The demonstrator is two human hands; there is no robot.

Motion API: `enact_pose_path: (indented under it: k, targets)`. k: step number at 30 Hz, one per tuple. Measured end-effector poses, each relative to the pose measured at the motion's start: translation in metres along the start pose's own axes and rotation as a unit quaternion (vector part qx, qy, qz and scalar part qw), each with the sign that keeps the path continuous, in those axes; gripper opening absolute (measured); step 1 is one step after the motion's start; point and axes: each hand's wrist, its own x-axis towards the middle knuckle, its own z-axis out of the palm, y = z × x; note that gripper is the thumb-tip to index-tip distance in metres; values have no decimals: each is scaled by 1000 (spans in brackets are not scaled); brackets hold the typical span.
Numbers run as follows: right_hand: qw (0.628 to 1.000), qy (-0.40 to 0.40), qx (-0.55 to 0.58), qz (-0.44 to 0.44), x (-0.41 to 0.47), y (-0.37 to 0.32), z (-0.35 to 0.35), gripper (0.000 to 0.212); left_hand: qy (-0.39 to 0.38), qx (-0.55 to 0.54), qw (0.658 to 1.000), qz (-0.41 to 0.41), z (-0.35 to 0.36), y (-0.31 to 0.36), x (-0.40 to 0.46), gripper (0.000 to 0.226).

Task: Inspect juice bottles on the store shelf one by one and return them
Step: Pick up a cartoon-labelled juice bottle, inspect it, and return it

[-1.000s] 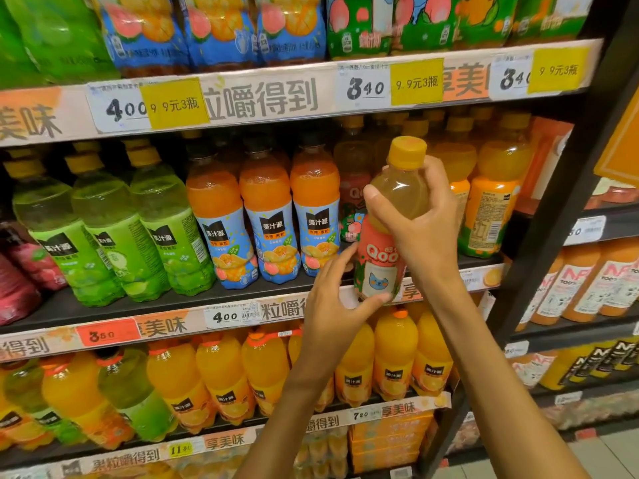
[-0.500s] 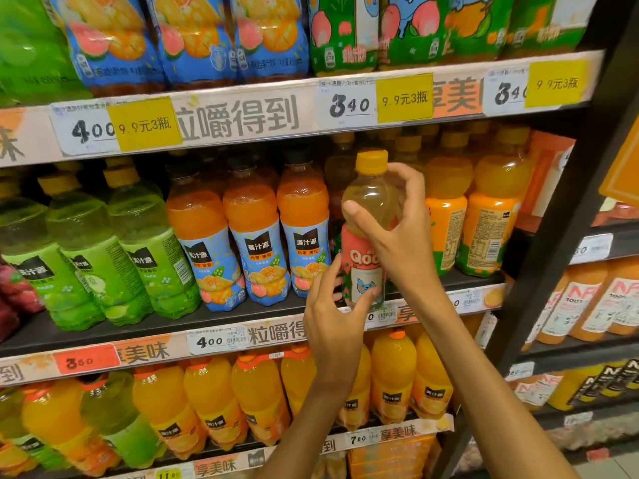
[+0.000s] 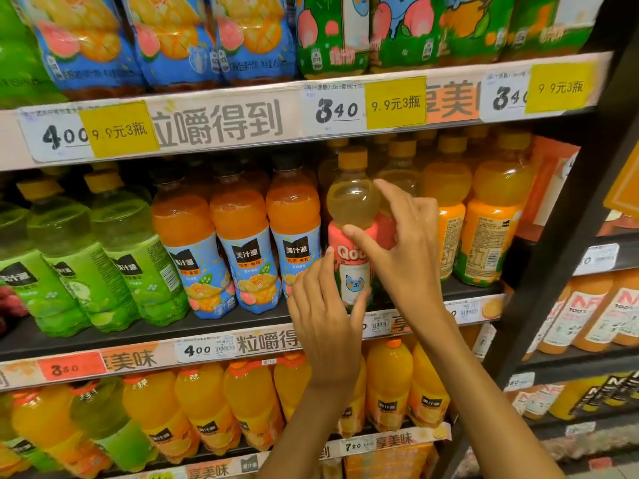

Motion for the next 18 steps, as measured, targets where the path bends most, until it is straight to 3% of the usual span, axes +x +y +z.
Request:
enact_pose_path:
  k: [6,10,15,17,18]
  targets:
    - [991,22,-123,-54,4,5,15,51,6,83,997,10,5,-1,6,62]
    - [986,25,-149,-69,3,6,21,50,-2,105,994,14,8,-3,6,59]
    - [993,79,-84,-40,4,14,10,51,-19,105,994,-1,9,-2,7,63]
    - [983,112,-144,-24,9,19,5,47,-35,98,995,-12,8,1,8,64]
    - [981,92,-172,-11,14,23,0,46,-47,97,994,-16,7,3,8,65]
